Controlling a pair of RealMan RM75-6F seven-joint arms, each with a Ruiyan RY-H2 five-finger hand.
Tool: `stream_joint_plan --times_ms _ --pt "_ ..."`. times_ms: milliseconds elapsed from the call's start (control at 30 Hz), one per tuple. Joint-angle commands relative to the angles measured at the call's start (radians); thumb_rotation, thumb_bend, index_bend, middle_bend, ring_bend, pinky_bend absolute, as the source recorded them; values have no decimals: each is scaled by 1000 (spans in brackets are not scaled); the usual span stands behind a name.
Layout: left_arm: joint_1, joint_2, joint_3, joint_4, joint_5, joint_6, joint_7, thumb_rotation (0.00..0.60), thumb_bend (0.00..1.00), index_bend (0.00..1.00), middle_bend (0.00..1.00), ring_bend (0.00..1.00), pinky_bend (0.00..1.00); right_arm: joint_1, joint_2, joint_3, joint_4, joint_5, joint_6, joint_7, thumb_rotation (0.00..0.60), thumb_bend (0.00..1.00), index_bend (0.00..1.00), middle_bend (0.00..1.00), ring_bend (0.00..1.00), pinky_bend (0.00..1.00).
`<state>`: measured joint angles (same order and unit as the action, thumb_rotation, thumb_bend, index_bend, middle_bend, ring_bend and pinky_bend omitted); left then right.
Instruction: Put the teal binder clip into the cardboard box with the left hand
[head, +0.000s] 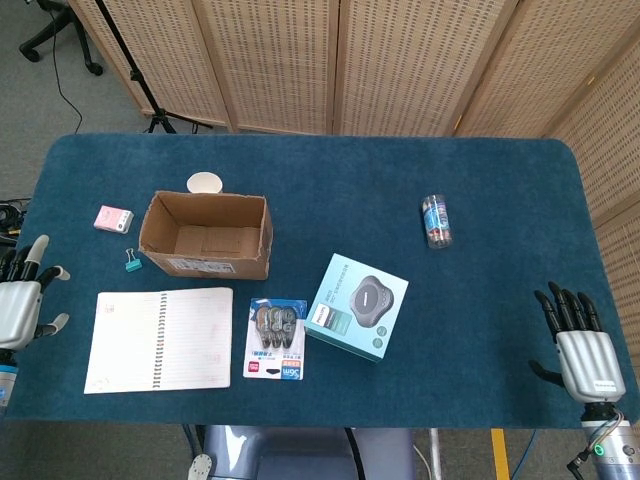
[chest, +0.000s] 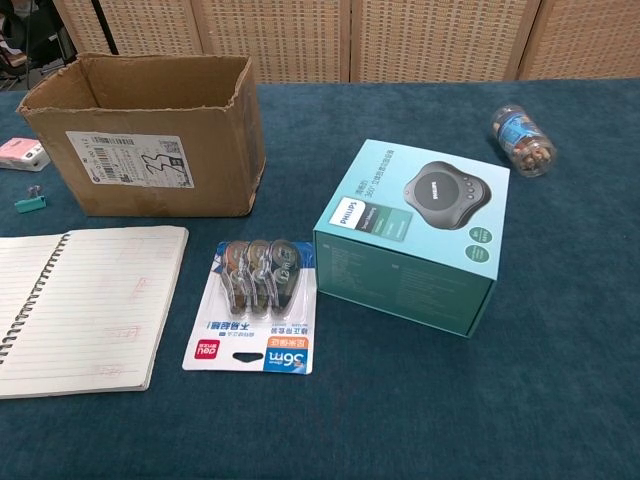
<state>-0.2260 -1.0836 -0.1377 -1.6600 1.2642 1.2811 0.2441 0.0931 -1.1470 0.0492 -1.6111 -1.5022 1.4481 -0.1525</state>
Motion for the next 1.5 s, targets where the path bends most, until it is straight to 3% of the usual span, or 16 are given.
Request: stream_joint_plan --times_ms 33,267,700,1100,1500 --pt "-33 -21 -19 30 -47 -41 29 600 183 387 0 0 0 1 -1 0 1 1 -1 -2 600 156 20 0 0 0" --pt "-92 -90 -50 95 -108 -82 64 600 211 391 0 0 0 4 -6 -1 0 2 -7 -13 600 159 20 0 0 0" --pt "-161 -207 -45 218 -229 -160 170 600 216 393 0 0 0 4 -3 -1 3 2 -6 -2 600 156 20 0 0 0" --pt "-208 -300 -67 384 -244 -171 147 600 223 408 0 0 0 7 -16 -6 2 -2 -11 -36 600 158 20 0 0 0" --pt "-254 -386 -71 468 -290 -220 180 600 232 416 0 0 0 18 -26 2 8 21 -31 -50 600 158 20 0 0 0"
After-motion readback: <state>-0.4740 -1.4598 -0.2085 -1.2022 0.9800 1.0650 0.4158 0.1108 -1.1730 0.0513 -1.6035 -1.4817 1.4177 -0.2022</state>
